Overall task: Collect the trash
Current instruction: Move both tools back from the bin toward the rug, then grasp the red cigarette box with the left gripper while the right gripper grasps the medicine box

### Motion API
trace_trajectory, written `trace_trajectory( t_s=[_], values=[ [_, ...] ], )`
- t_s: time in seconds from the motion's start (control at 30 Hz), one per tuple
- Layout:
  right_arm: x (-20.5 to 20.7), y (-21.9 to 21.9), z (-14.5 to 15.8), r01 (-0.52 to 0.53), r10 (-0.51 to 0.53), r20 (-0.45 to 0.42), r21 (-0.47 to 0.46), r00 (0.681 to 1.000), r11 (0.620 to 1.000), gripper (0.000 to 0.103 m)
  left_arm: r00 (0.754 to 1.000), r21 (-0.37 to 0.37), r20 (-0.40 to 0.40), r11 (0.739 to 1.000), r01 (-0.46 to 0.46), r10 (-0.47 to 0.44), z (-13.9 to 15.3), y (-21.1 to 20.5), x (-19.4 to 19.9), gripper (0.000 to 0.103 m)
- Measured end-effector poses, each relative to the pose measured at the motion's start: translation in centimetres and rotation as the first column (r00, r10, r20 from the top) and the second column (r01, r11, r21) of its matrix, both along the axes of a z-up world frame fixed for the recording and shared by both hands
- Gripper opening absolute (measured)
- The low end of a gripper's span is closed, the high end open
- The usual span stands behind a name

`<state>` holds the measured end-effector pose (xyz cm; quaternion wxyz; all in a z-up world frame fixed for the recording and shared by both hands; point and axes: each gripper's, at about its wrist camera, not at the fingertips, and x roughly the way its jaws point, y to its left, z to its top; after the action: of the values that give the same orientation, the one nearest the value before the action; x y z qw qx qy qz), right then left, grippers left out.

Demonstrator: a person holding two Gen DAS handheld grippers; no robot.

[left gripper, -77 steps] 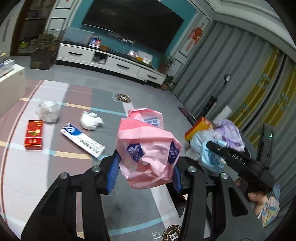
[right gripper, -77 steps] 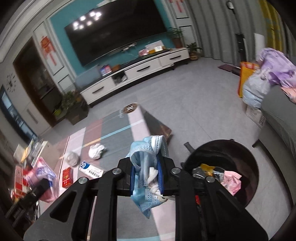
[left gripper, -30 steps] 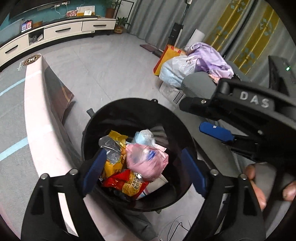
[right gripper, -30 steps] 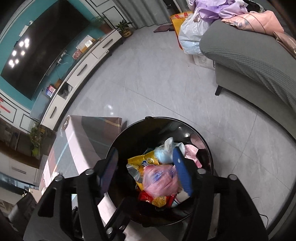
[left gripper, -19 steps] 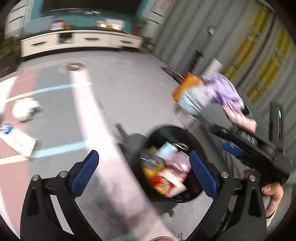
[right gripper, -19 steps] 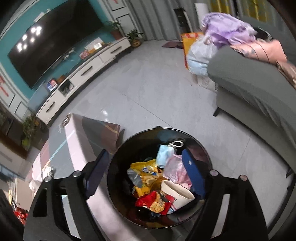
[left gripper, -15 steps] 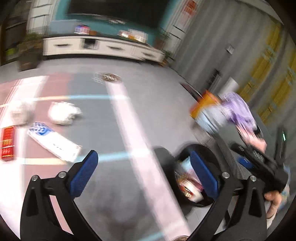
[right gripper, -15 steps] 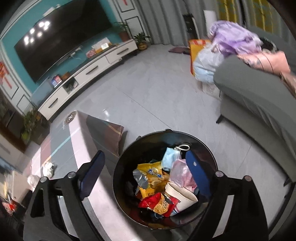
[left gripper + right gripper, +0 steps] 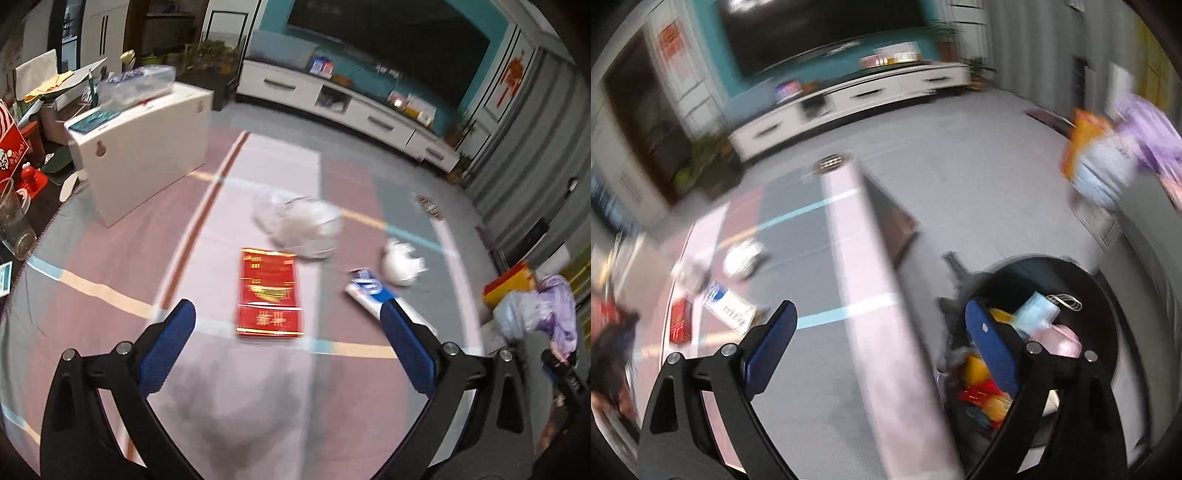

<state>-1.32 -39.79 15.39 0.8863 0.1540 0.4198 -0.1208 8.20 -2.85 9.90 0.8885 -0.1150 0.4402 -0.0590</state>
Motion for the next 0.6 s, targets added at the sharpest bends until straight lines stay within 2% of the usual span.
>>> trace_trajectory(
  t_s=[0.13, 0.27, 0.33, 0.5, 0.6],
  values=[
    [4.9, 6.5, -0.6, -0.216, 0.215, -0.040, -0.011, 0.976, 0.976, 0.091, 0.997, -0.018, -0.078, 1.000, 0.012, -0.014, -2.7, 0.6, 1.8, 0.099],
    [9.8, 12.4, -2.6, -0.364, 0.356, -0.130, -0.042, 0.925, 0.930, 0.089, 0.993, -0.016, -0.114, 0.999, 0.034, -0.036, -4.8, 0.0, 3.2, 0.099],
    [12.2, 15.3, -4.2, -0.437, 0.419, -0.184, -0.071, 0.889, 0.896, 0.083, 0.991, -0.024, -0.130, 0.999, 0.040, -0.043, -5.8, -0.2, 4.0, 0.099],
    [16.5, 19.7, -8.0, -0.548, 0.498, -0.287, -0.129, 0.818, 0.826, 0.082, 0.987, -0.002, -0.156, 0.999, 0.048, -0.048, -7.4, -0.8, 5.6, 0.090],
    [17.9, 20.8, -9.8, -0.578, 0.499, -0.351, -0.169, 0.792, 0.798, 0.080, 0.984, 0.019, -0.172, 0.999, 0.045, -0.041, -8.6, -0.9, 5.8, 0.088]
  ],
)
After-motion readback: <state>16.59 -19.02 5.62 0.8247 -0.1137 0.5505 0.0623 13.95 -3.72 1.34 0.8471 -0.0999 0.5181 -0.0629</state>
